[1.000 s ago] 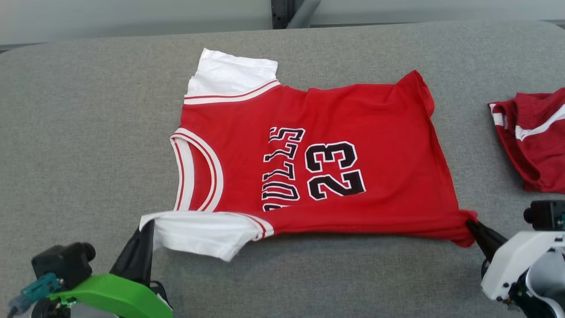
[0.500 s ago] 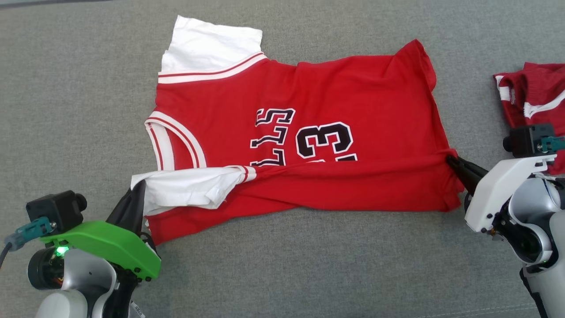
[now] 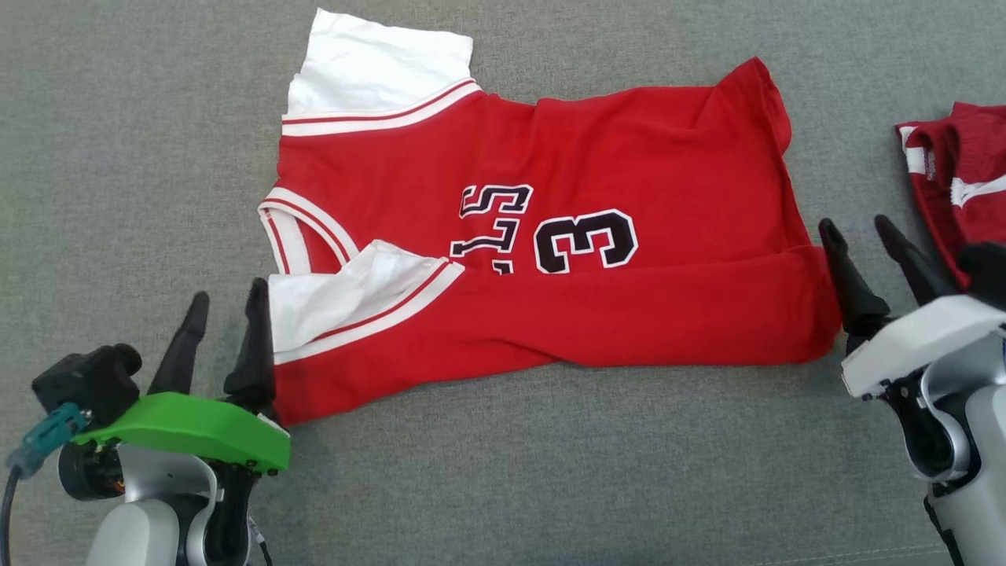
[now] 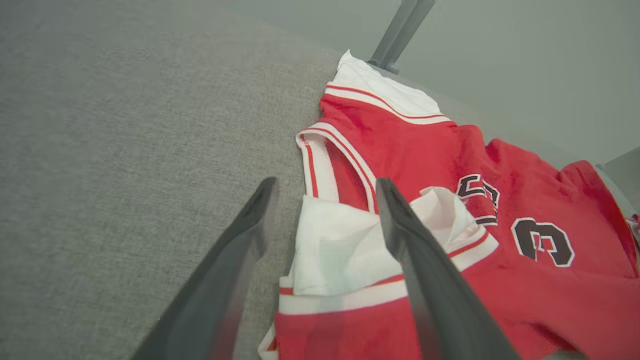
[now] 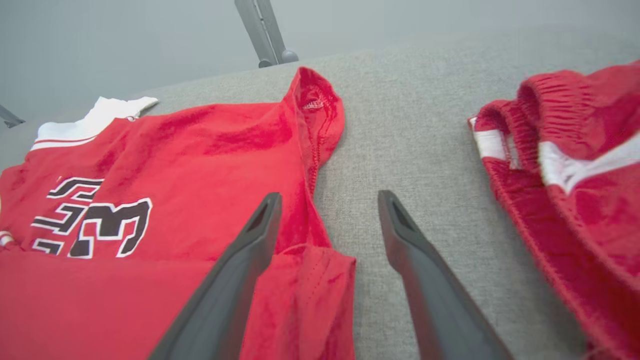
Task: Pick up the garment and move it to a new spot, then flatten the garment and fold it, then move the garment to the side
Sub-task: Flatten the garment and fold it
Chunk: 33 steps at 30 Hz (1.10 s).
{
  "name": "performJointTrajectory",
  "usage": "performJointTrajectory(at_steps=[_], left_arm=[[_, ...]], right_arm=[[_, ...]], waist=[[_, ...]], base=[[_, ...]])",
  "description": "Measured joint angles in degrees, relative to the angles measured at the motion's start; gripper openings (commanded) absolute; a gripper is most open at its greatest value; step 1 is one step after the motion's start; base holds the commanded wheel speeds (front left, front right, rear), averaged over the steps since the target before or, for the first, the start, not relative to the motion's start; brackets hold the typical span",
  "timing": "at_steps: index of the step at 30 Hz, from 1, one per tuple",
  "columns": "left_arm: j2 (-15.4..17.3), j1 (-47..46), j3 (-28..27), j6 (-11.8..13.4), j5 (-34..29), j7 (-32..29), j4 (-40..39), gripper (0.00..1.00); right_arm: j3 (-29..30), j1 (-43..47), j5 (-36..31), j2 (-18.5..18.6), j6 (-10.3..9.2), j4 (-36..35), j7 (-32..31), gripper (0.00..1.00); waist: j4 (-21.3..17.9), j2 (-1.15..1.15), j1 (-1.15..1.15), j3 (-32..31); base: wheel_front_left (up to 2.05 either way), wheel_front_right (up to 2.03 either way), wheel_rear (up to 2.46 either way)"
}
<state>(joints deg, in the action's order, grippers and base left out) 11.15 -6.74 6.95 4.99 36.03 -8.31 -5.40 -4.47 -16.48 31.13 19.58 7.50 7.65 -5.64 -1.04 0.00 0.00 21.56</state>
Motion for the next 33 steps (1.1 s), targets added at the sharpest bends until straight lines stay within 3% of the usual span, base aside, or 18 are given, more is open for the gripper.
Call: performJointTrajectory(at_steps=[6, 11, 16, 25, 33], left_arm=[[-2.09, 0.1, -1.22, 1.35, -5.78, 13.99, 0.6, 1.0], [-2.19, 0.05, -1.29, 1.74, -11.63, 21.83, 2.53, 1.0], [-2.33, 0.13, -1.78, 1.63, -15.22, 23.04, 4.41, 1.0], [-3.32, 0.64, -2.69, -0.02, -17.47, 23.1, 6.38, 1.0], [-4.99, 4.35, 0.63, -2.03, -15.79, 22.42, 15.45, 1.0]], right_arm=[[6.09, 3.8, -8.25, -4.8, -0.01, -0.32, 16.61, 1.0], [8.09, 6.07, -15.14, -8.29, 0.0, -1.66, 20.15, 1.0], [8.39, 8.09, -17.53, -10.28, 0.0, -2.22, 20.47, 1.0], [8.12, 8.28, -17.85, -10.67, 0.0, -1.69, 20.7, 1.0], [6.68, 10.94, -16.79, -10.81, 0.0, 5.31, 20.7, 1.0]], waist=[[0.02, 0.0, 0.0, -1.12], [-0.32, 0.0, 0.0, -2.41], [-0.64, 0.0, 0.0, -3.61], [-0.31, 0.0, 0.0, -4.54], [0.71, 0.0, 0.0, -3.41]], base=[[0.0, 0.0, 0.0], [0.0, 0.0, 0.0], [0.0, 0.0, 0.0], [0.0, 0.0, 0.0], [0.0, 0.0, 0.0]])
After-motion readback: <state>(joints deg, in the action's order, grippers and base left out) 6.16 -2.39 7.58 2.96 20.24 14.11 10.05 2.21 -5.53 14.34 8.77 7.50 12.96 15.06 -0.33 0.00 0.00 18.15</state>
